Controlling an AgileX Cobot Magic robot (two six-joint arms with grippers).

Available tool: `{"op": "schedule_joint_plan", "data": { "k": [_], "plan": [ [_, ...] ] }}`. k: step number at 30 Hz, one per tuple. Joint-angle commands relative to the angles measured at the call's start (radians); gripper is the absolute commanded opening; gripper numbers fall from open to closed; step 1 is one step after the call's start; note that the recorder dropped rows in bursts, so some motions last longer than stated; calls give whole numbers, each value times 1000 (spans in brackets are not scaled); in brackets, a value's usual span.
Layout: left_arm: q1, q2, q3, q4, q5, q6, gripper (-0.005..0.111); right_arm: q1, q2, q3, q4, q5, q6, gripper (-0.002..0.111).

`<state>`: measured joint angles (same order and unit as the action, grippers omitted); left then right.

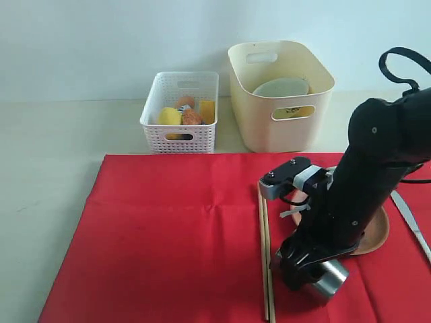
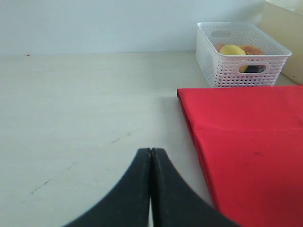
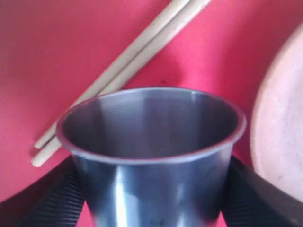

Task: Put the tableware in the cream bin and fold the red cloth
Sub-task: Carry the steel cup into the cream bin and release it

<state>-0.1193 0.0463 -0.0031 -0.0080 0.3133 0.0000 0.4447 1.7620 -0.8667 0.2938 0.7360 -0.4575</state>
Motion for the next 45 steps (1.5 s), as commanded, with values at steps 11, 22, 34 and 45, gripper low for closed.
{"op": "schedule_joint_plan", "data": {
  "k": [11,22,34,45],
  "plan": [
    [4,-4,3,-6,-4,0,0,8,-314,-40,-102,-201,151,0],
    [4,-4,3,-6,-4,0,0,-181,-78,-459,-47,-433,224,0],
    [4,-4,3,-6,-4,0,0,-207,552,-1076,-163,-457,92,0],
    [4,-4,3,-6,-4,0,0,-207,632,-1127,-224,-462,82,52]
  ]
}}
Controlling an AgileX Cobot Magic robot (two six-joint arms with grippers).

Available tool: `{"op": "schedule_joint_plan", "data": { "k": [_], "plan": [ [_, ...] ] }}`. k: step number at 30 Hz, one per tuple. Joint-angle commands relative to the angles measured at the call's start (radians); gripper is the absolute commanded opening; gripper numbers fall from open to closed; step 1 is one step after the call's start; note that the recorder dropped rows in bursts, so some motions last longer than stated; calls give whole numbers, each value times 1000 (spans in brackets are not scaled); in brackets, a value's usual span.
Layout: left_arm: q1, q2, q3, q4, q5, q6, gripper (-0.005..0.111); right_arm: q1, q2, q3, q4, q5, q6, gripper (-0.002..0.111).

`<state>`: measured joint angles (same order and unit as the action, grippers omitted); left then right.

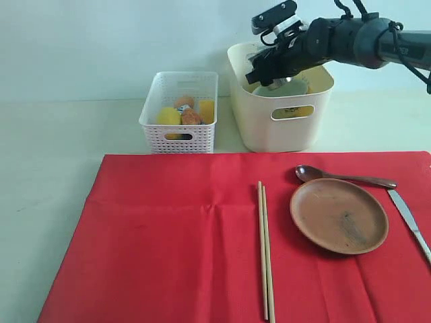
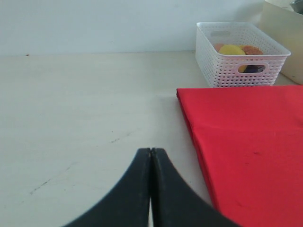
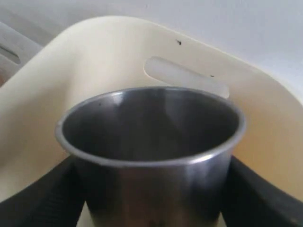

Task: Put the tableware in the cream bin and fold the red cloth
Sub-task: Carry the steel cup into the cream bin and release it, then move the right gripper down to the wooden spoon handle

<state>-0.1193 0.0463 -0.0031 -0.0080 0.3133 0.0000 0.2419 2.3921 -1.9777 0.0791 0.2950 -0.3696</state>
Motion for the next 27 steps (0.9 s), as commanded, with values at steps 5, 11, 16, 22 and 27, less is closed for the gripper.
{"op": "schedule_joint_plan", "data": {
  "k": [5,11,16,22,27],
  "plan": [
    [4,-4,3,-6,-4,0,0,-5,-14,-16,-9,3,-1,76],
    [4,-4,3,-6,-4,0,0,-5,-76,-16,-9,101,-1,79],
    [4,-4,3,-6,-4,0,0,-5,-143,-16,-9,186,-1,78],
    [4,-4,3,-6,-4,0,0,-5,-230,-16,-18,326,-1,78],
    [4,-4,3,-6,-4,0,0,-5,-292,-16,-6,466,-3,68]
  ]
}}
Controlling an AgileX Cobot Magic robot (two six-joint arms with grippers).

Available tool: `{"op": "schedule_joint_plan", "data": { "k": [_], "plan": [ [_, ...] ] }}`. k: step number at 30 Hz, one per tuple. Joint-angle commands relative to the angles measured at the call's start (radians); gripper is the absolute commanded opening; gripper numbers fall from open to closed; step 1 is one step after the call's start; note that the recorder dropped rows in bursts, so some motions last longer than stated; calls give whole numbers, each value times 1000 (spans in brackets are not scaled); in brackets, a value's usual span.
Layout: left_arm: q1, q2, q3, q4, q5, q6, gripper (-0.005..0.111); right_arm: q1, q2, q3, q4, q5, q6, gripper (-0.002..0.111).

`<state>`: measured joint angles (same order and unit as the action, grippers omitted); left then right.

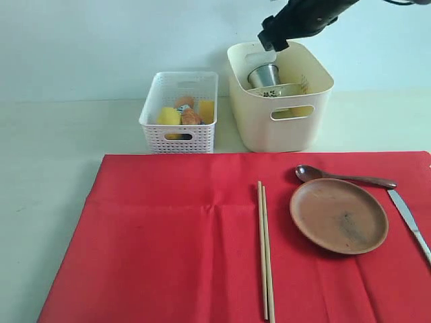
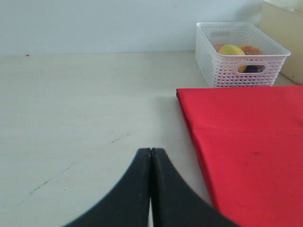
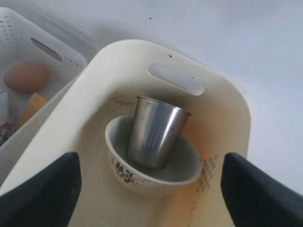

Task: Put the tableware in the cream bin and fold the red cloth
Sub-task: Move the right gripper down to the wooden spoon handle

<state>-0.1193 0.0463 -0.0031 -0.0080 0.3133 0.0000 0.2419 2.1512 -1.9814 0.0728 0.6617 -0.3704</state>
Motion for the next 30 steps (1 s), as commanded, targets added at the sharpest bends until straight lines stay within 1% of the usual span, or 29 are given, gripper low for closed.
{"op": "schedule_joint_plan", "data": {
  "k": [1,3,5,8,10,12,16,18,20,24,26,30],
  "plan": [
    [4,-4,3,-6,-4,0,0,-5,-62,-13,5,125,-3,63],
    [4,-4,3,-6,-4,0,0,-5,-80,-13,8,170,-3,56],
    [4,-4,3,-6,-4,0,0,-3,-93,-13,49,214,-3,50],
    [4,-4,3,-6,-4,0,0,-3,-109,-13,160,296,-5,42],
    [4,-4,3,-6,-4,0,0,2,-114,-3,256,346,-52,34],
    [4,-4,3,-6,-4,0,0,3,-124,23,306,364,-78,25],
    [4,-4,3,-6,-4,0,0,8,-159,108,292,365,-80,9],
    [4,-4,3,-6,-4,0,0,8,-187,163,233,361,-70,1],
    [4,-4,3,-6,-4,0,0,8,-214,212,146,359,-35,0],
    [4,-4,3,-6,-4,0,0,0,-268,332,-139,354,148,0],
    [4,-4,3,-6,-4,0,0,-16,-279,385,-225,354,205,0],
    [4,-4,3,-6,-4,0,0,-75,-283,494,-247,335,219,0]
  ]
}}
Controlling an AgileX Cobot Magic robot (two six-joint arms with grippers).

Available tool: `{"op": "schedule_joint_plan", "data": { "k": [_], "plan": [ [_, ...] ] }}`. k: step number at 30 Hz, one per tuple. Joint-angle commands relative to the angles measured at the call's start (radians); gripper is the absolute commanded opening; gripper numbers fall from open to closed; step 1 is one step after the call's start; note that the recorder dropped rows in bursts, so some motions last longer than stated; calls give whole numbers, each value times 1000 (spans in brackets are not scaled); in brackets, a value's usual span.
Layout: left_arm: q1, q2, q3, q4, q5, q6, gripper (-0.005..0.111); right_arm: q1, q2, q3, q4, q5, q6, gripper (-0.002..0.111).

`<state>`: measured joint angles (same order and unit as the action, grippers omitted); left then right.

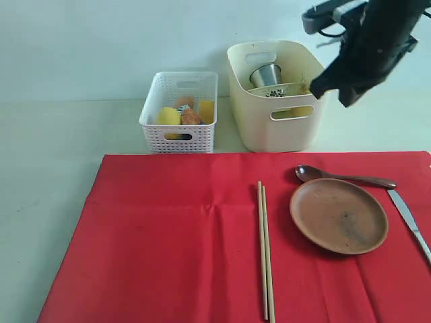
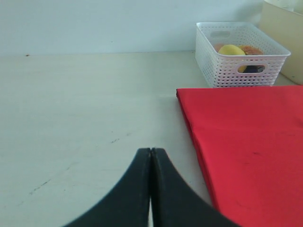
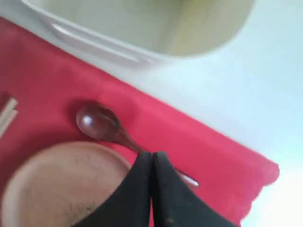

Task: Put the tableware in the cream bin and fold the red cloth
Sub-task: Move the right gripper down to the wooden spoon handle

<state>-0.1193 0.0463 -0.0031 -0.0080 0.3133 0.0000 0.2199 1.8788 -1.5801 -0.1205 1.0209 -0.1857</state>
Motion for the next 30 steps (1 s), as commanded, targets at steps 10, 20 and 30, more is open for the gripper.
{"op": "schedule_joint_plan", "data": {
  "k": [10,20,30],
  "plan": [
    [4,-4,3,-6,-4,0,0,-244,32,167,-54,-51,6,0],
    [4,-4,3,-6,-4,0,0,-254,106,167,2,-87,-349,15],
    [4,-4,3,-6,-4,0,0,-254,118,167,203,-150,-1058,42]
  ]
}}
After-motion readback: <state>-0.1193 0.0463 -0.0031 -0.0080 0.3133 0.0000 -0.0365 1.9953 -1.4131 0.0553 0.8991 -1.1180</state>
